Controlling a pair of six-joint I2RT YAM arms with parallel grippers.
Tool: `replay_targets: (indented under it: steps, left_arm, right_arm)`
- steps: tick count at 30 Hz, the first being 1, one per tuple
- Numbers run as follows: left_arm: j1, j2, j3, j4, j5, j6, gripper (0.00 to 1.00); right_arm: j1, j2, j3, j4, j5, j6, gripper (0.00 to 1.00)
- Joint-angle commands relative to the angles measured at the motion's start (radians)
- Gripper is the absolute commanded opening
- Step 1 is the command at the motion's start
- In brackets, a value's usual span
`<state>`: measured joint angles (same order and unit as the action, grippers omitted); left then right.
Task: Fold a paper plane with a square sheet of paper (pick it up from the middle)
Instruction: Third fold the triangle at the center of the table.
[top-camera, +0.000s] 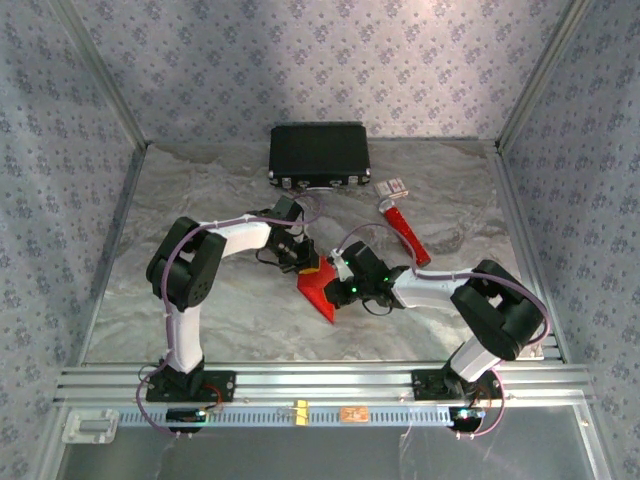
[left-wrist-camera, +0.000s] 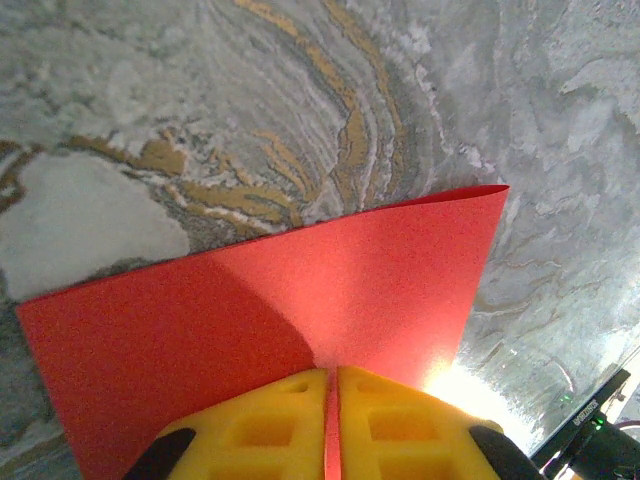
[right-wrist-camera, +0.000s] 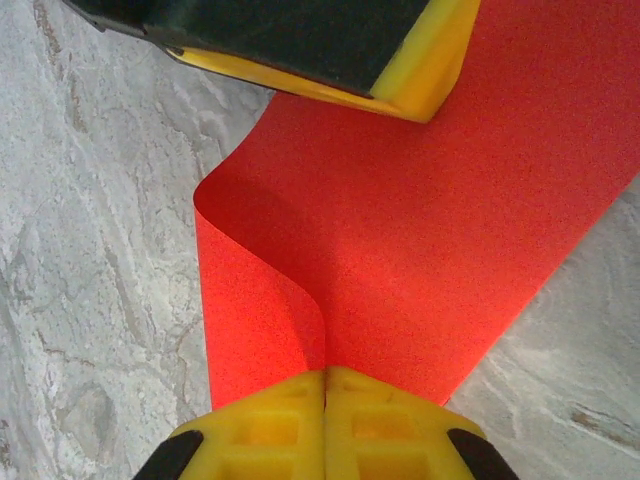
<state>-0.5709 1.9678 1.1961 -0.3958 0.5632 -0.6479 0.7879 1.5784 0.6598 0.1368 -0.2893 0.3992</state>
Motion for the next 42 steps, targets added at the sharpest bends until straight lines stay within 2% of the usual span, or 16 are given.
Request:
replay_targets:
  steps: [1,26,42]
  left_arm:
    - [-0.005,0.011,-0.009,-0.002,0.003,-0.007,0.11]
    - [-0.006,0.011,-0.017,0.013,0.005,-0.015,0.10]
    - [-0.006,0.005,-0.030,0.032,0.000,-0.034,0.09]
  right_arm:
    - [0.005,0.008,0.010,-0.029,0.027,-0.017,0.07]
    - [0.023,0.046,0.012,-0.035,0.051,-0.006,0.07]
    - [0.028,0.007,-0.023,-0.019,0.096,0.014,0.06]
